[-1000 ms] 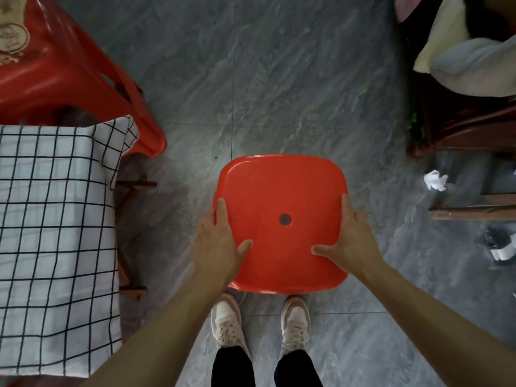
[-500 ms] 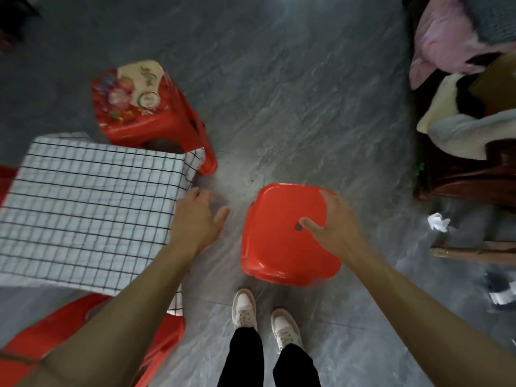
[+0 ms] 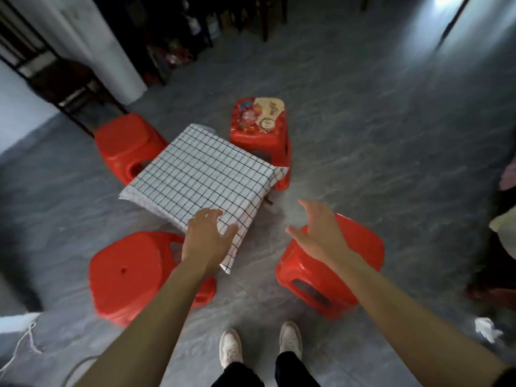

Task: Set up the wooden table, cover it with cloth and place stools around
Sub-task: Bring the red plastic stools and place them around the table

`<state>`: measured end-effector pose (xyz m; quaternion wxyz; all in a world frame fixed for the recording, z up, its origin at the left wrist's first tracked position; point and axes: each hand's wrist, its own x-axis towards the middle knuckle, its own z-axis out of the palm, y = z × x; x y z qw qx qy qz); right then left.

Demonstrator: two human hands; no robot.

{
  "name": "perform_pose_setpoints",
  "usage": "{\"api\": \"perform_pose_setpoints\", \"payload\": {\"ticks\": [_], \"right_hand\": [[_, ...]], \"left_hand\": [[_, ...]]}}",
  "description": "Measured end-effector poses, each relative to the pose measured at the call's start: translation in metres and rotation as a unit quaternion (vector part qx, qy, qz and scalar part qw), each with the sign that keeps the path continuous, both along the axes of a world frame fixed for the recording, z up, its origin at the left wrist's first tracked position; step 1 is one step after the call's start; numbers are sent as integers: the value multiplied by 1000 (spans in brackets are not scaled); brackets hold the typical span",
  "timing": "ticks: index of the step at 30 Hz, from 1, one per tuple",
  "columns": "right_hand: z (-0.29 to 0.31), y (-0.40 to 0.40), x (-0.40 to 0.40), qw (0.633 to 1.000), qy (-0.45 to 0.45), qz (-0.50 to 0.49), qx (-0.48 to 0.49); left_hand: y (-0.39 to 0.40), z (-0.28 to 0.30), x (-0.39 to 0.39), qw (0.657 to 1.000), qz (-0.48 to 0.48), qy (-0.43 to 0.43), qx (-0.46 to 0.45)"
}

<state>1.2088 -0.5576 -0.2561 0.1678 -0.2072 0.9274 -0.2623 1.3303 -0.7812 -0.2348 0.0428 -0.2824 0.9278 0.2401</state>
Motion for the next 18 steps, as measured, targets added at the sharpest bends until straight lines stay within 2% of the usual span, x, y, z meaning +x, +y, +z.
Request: {"api": "perform_pose_setpoints", "payload": {"ticks": [5, 8, 13, 18], "right_hand": [[28, -70, 44, 995, 7, 97, 0], [39, -103, 75, 990, 10, 139, 8], [56, -183, 169, 979, 21, 203, 10], [72, -254, 275, 967, 42, 249, 8]], "left_hand": [[-49, 38, 92, 994, 106, 23, -20], [-64, 50, 139, 991, 121, 33, -48], [-122, 47, 251, 977, 210, 31, -35], [-169, 50, 369, 969, 239, 57, -21]]}}
